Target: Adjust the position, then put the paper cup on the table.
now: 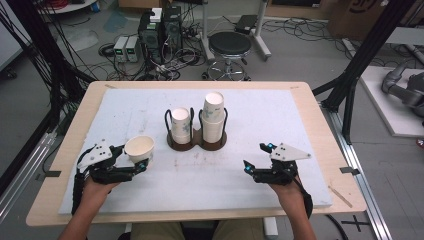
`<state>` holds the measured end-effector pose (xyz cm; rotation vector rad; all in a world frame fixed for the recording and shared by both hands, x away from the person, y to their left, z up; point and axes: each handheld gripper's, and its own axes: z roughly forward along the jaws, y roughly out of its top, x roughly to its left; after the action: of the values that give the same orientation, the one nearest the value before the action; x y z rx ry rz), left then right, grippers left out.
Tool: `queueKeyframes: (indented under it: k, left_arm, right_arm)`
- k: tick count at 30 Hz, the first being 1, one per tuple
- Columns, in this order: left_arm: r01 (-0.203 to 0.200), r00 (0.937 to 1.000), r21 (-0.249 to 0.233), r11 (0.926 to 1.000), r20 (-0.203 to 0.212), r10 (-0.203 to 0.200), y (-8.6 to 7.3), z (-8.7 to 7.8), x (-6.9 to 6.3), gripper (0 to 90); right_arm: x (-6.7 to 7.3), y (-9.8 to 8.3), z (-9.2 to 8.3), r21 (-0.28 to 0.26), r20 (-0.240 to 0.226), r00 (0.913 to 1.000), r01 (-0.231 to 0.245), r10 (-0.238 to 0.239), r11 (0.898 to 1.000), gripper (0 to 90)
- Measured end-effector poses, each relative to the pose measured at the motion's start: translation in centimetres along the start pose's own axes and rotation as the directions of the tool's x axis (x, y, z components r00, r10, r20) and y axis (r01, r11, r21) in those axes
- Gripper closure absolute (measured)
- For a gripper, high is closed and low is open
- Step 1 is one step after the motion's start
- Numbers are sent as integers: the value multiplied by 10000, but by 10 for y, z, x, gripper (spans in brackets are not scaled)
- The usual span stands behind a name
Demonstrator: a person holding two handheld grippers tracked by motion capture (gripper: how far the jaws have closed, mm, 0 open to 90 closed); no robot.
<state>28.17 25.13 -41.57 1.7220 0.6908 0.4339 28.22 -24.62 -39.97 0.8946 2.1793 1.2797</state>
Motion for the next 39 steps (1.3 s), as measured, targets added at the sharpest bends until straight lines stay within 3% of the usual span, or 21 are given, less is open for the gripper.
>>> queueKeyframes:
  k: [3, 6, 14, 19, 35, 39]
  left_arm:
    - [45, 9996, -9, 10000, -285, -45, -5, -5, 5, 320]
    - [177, 9988, -342, 9993, -445, -192, -6, -10, 9, 320]
    - [160, 9977, -684, 9975, -643, -204, -8, -21, 14, 321]
    - [239, 9964, -973, 9950, -785, -316, -7, -24, 14, 320]
    - [237, 9959, -991, 9948, -846, -322, -8, -16, 19, 316]
    - [320, 9947, -930, 9952, -947, -408, -9, -9, 23, 315]
  right_arm:
    - [-1, -5, -1, -28, 107, 9999, -112, 113, 9999, 199]
    - [-1, -8, 0, 37, 166, 9998, -111, 111, 9999, 199]
    - [-4, -6, -5, -473, 555, 9972, -469, 495, 9978, 199]
    - [-6, -9, -4, -492, 608, 9966, -535, 564, 9974, 199]
    - [-3, -12, -7, -554, 564, 9956, -716, 748, 9959, 199]
    - [-1, -13, -7, -403, 454, 9975, -527, 545, 9978, 199]
